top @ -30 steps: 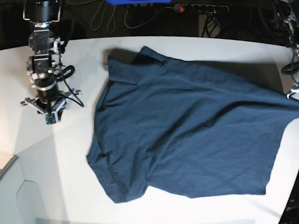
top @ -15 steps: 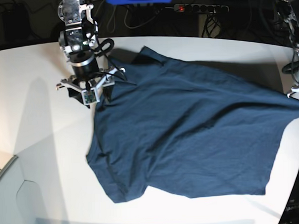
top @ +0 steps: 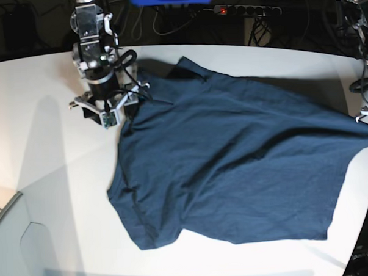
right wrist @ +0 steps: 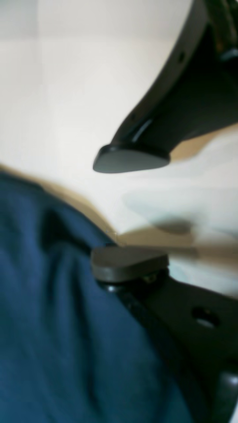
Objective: Layout the t-shirt on the table in an organized manner, then fold the t-shirt properly
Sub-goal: 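Open both grippers and move the right gripper to the shirt's collar edge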
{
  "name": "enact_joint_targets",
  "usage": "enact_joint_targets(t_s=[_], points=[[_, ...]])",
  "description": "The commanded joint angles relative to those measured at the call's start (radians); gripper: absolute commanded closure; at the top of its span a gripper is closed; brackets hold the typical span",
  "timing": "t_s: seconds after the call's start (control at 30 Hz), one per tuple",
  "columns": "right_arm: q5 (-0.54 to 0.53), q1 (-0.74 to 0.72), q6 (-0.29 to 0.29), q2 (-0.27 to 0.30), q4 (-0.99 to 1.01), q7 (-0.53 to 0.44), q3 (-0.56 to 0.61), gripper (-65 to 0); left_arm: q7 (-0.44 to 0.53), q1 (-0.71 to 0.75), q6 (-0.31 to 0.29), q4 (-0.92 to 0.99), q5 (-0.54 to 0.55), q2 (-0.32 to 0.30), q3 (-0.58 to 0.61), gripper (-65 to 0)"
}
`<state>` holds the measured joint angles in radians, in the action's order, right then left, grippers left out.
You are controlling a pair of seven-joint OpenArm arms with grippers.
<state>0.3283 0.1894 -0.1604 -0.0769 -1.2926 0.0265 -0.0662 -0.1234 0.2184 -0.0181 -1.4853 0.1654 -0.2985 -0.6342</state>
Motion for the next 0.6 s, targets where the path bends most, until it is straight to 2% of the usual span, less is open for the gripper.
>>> enact_joint_targets(t_s=[0.0, 0.13, 0.37, 0.43, 0.53, 0.57], points=[[-0.005, -0.012, 0.005, -0.005, 0.006, -0.023, 0.004, -35.9, 0.031, -0.009, 0.01, -0.015, -0.002, -0.015, -0.008, -0.2], [-0.005, -0.04, 0.005, -0.005, 0.084, -0.023, 0.004, -35.9, 0.031, -0.009, 0.01, -0.015, -0.002, -0.014, -0.009, -0.2], [-0.005, -0.058, 0.005, -0.007, 0.095, -0.023, 0.006, -33.8, 0.031, -0.009, 0.01, -0.015, -0.002, -0.011, -0.009, -0.2], [-0.005, -0.06, 0.005, -0.007, 0.101, -0.023, 0.006, -25.9, 0.031, -0.009, 0.01, -0.015, -0.002, -0.011, -0.009, -0.2], [-0.004, -0.103, 0.009, 0.002, 0.175, -0.023, -0.005, -9.5, 0.031, -0.009, 0.01, -0.015, -0.002, -0.009, -0.009, -0.2], [-0.004, -0.115, 0.009, 0.021, 0.204, -0.023, -0.025, -4.9, 0.031, -0.007, 0.01, -0.015, -0.002, -0.009, -0.009, -0.2]])
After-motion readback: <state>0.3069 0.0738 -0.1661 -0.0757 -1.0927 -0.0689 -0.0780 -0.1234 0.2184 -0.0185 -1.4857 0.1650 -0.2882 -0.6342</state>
